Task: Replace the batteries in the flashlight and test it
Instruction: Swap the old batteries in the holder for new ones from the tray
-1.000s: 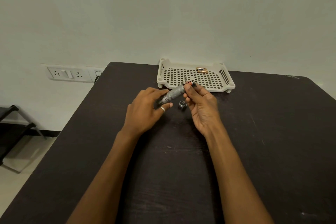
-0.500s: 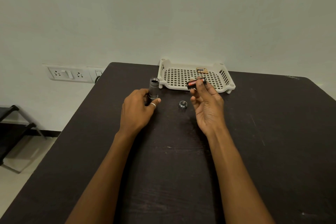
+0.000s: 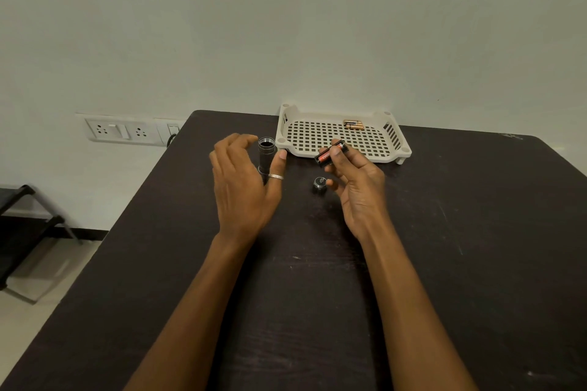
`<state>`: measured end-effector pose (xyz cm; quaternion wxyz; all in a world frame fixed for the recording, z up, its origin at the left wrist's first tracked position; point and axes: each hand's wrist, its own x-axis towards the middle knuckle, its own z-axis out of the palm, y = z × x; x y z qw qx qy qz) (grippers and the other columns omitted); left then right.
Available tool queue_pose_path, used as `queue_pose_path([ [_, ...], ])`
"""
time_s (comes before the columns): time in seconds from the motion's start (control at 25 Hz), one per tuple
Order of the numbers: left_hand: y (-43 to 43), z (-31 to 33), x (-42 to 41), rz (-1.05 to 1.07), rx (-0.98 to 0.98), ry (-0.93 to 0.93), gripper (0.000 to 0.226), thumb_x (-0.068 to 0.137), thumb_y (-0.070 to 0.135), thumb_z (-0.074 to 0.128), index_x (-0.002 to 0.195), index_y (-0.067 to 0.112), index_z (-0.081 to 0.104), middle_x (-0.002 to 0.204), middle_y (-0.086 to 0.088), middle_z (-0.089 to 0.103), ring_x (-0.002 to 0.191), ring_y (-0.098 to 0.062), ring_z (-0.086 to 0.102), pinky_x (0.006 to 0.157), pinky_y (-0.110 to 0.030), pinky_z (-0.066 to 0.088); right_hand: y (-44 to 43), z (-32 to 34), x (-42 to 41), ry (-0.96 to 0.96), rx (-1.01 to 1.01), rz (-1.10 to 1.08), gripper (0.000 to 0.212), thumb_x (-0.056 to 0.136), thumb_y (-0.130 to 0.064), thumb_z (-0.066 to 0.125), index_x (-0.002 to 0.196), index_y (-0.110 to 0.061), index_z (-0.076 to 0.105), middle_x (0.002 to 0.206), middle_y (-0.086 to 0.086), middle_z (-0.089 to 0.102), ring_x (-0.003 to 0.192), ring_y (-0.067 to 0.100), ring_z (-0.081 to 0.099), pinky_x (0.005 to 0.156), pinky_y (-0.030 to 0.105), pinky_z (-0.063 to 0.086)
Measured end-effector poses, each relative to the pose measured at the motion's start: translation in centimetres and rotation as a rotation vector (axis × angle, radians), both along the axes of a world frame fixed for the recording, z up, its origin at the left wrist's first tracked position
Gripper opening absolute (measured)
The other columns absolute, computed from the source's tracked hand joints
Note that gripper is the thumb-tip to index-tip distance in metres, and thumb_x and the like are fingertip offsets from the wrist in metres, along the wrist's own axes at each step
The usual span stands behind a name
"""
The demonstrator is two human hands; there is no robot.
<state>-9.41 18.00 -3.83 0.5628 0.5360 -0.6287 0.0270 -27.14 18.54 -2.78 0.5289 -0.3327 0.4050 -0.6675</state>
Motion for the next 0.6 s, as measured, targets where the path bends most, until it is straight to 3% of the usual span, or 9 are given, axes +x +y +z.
queue_pose_path([
  [0.12,0.5,-0.1,-1.8,-0.177,-0.093,-0.11,0.025,0.097,0.025,0.063,0.114,0.008,0.056,0.113,-0.006,0.056,0.098,-0.01,0.05,0.075,-0.021,0.046,-0.2,-0.3,0.0,0.03,-0.025,0.026,0.033,0.092,-0.019,0.074,0.124,-0.011,0.068,0.099,0.004,0.079,0.087,0.011,0.072,0.064,0.026,0.055],
  [0.2,0.8,-0.5,-3.0,-0.325,-0.004,-0.075,0.02,0.099,0.022,0.059,0.115,0.01,0.056,0.11,0.001,0.056,0.092,0.003,0.05,0.074,-0.011,0.044,-0.3,-0.5,-0.1,0.049,-0.037,0.034,0.036,0.092,-0.018,0.073,0.126,-0.009,0.063,0.1,0.007,0.079,0.092,0.017,0.073,0.067,0.03,0.055],
  [0.32,0.8,-0.7,-4.0,-0.492,0.234,0.158,0.022,0.104,0.027,0.05,0.121,0.016,0.058,0.113,0.007,0.06,0.098,0.003,0.06,0.079,-0.015,0.05,-0.4,-0.7,-0.2,0.088,-0.063,0.062,0.028,0.093,-0.016,0.072,0.12,-0.014,0.067,0.1,0.007,0.078,0.092,0.019,0.071,0.069,0.031,0.055],
  [0.44,0.2,-0.5,-4.2,-0.667,0.541,0.487,0.025,0.106,0.033,0.043,0.112,0.024,0.065,0.096,0.007,0.073,0.087,-0.008,0.07,0.068,-0.023,0.057,-0.4,-0.7,0.0,0.131,-0.094,0.071,0.021,0.093,-0.01,0.07,0.11,-0.021,0.074,0.101,0.003,0.077,0.097,0.018,0.07,0.076,0.03,0.056],
  [0.6,-0.6,0.1,-3.3,-0.845,0.819,0.773,0.023,0.105,0.024,0.051,0.107,0.008,0.068,0.092,-0.009,0.077,0.083,-0.018,0.073,0.072,-0.025,0.058,-0.1,-0.5,0.4,0.348,-0.132,0.009,0.024,0.092,-0.01,0.072,0.109,-0.027,0.073,0.094,-0.003,0.074,0.084,0.005,0.07,0.07,0.021,0.055],
])
